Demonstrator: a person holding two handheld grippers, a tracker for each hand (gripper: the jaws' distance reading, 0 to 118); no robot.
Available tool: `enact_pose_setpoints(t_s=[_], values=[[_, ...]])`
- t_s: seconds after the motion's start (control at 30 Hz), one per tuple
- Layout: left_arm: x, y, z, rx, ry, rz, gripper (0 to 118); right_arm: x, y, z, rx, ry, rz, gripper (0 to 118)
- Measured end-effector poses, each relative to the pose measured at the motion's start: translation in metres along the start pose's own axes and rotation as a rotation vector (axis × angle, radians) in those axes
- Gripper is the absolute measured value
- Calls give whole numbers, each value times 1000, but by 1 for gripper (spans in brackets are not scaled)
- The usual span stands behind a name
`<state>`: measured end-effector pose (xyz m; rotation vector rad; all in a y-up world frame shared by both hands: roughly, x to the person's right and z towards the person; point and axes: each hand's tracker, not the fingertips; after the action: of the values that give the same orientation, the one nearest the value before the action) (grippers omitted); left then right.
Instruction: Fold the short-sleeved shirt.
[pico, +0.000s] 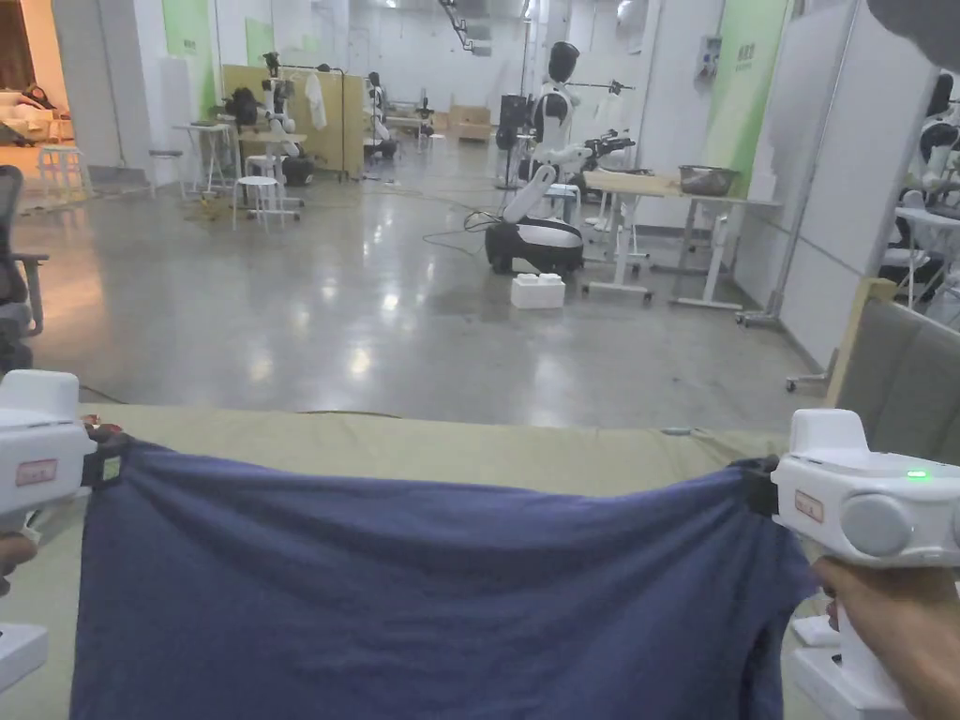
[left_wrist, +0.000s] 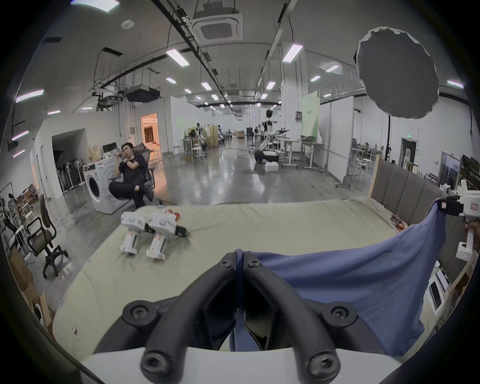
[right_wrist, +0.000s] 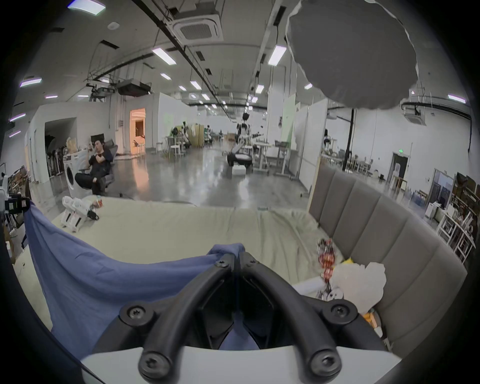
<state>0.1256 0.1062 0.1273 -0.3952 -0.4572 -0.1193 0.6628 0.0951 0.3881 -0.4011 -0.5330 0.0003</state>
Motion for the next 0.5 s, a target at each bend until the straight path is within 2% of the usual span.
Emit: enact_pose_setpoints(t_s=[0.27, 0.5], values=[[-8, 76, 12, 99, 53, -42, 0, -11, 91, 15, 141, -19, 56, 0], [-17, 147, 4, 168, 91, -38, 0, -16, 175, 5, 248, -68, 58, 0]])
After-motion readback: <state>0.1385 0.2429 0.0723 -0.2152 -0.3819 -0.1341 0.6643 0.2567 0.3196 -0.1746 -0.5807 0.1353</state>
